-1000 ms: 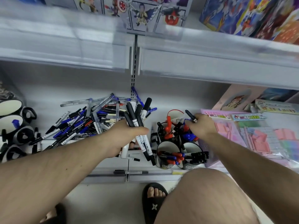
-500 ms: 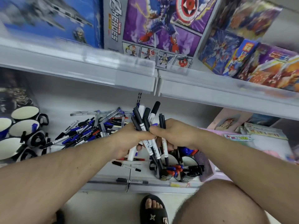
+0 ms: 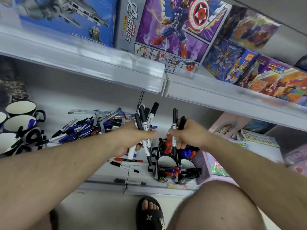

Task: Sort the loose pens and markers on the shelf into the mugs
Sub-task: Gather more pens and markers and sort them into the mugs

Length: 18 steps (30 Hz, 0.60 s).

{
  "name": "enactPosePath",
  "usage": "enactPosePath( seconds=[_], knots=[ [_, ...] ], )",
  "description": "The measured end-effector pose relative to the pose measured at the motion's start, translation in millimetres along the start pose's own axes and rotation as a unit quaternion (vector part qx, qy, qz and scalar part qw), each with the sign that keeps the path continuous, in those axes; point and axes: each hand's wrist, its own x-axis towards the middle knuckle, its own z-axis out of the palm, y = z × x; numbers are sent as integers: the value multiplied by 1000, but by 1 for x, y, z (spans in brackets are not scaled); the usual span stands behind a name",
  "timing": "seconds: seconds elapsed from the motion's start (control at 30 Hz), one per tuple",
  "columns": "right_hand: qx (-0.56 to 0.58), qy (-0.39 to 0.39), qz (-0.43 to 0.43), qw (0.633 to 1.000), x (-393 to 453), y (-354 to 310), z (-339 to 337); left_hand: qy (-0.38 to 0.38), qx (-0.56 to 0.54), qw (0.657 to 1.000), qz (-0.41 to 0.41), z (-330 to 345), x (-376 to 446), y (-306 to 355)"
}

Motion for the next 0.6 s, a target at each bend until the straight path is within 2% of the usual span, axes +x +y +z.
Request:
enactPosePath(
  seconds=[0.13, 0.27, 0.37, 0.6],
  knots=[
    [74, 211, 94, 970, 5, 74, -14, 10, 17, 1000, -5, 16, 11, -6],
    [170, 319, 149, 921, 5, 130, 1, 23, 27, 999, -10, 31, 24, -15],
    [203, 328, 168, 907, 10, 159, 16, 49, 36, 998, -9, 39, 35, -23],
    [238, 239, 212, 917, 37, 205, 48, 69, 39, 997, -9, 48, 48, -30]
  ],
)
